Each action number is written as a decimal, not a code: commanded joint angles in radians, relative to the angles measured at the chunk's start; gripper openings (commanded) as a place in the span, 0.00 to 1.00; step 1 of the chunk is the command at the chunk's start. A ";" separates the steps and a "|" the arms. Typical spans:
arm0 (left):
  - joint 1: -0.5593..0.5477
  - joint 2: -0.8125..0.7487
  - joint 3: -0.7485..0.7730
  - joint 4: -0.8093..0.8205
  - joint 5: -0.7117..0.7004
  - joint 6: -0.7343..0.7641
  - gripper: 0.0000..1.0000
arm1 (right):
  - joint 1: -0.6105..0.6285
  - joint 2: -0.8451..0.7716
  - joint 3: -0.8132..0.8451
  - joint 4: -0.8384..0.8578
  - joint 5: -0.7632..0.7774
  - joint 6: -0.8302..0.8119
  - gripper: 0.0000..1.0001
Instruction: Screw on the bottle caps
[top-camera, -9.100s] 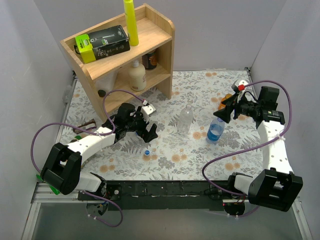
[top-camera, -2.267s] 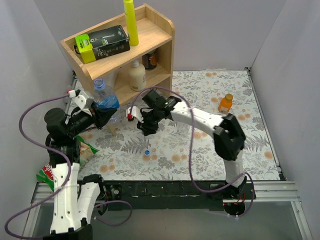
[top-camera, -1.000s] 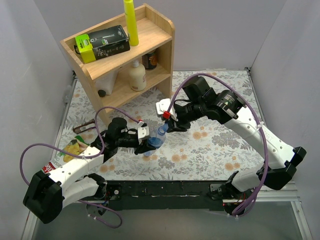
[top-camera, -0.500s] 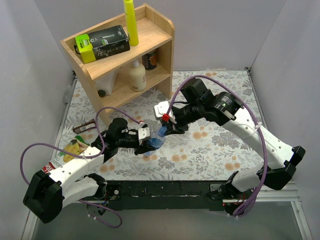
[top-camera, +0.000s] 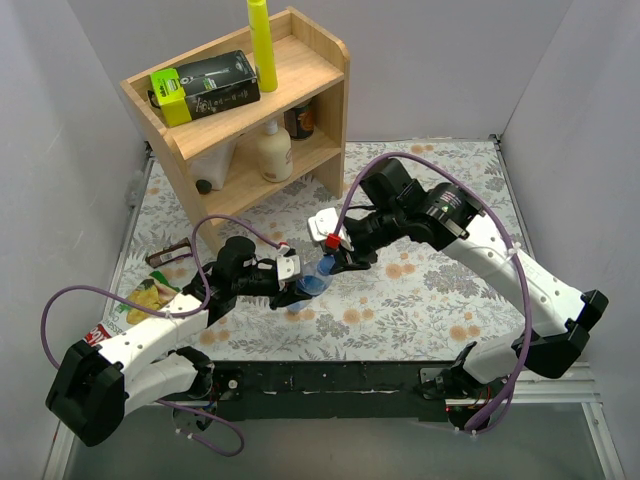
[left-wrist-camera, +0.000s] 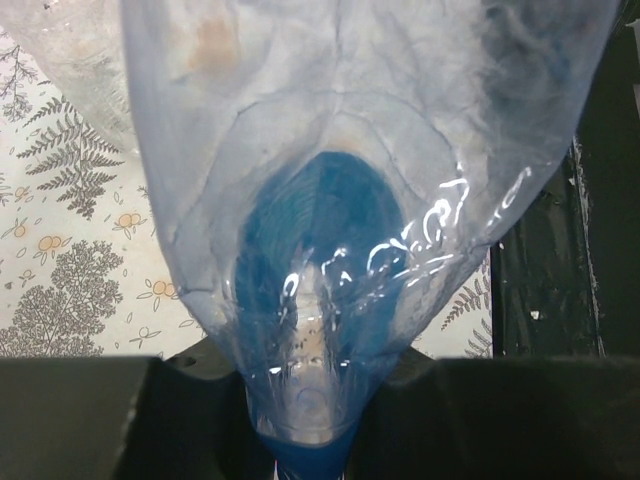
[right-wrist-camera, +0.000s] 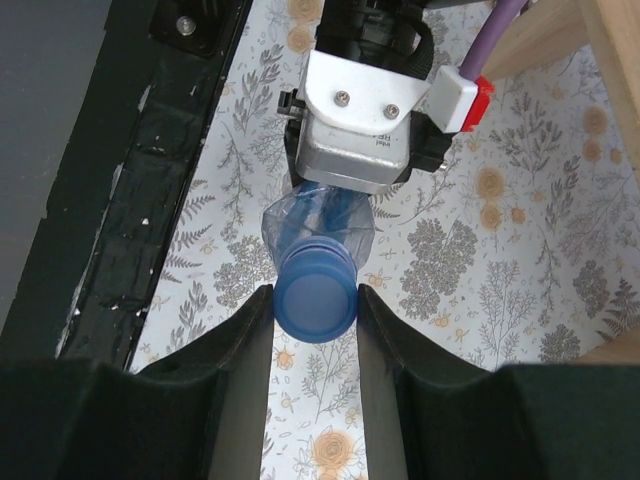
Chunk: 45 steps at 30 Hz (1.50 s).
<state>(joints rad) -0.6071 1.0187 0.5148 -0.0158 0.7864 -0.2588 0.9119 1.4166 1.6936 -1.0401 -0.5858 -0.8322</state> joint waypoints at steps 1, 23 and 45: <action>-0.005 -0.032 0.004 0.120 0.002 -0.039 0.00 | 0.010 0.025 0.020 -0.100 -0.016 -0.044 0.31; -0.005 -0.031 0.042 0.165 -0.052 0.009 0.00 | 0.012 0.047 -0.045 -0.054 0.127 0.016 0.28; -0.036 0.021 0.070 0.218 -0.449 -0.094 0.00 | -0.007 0.191 -0.017 0.072 0.208 0.597 0.19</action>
<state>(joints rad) -0.6254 1.0595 0.4870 0.0151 0.3969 -0.3214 0.8810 1.5471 1.6642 -0.9165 -0.3202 -0.3183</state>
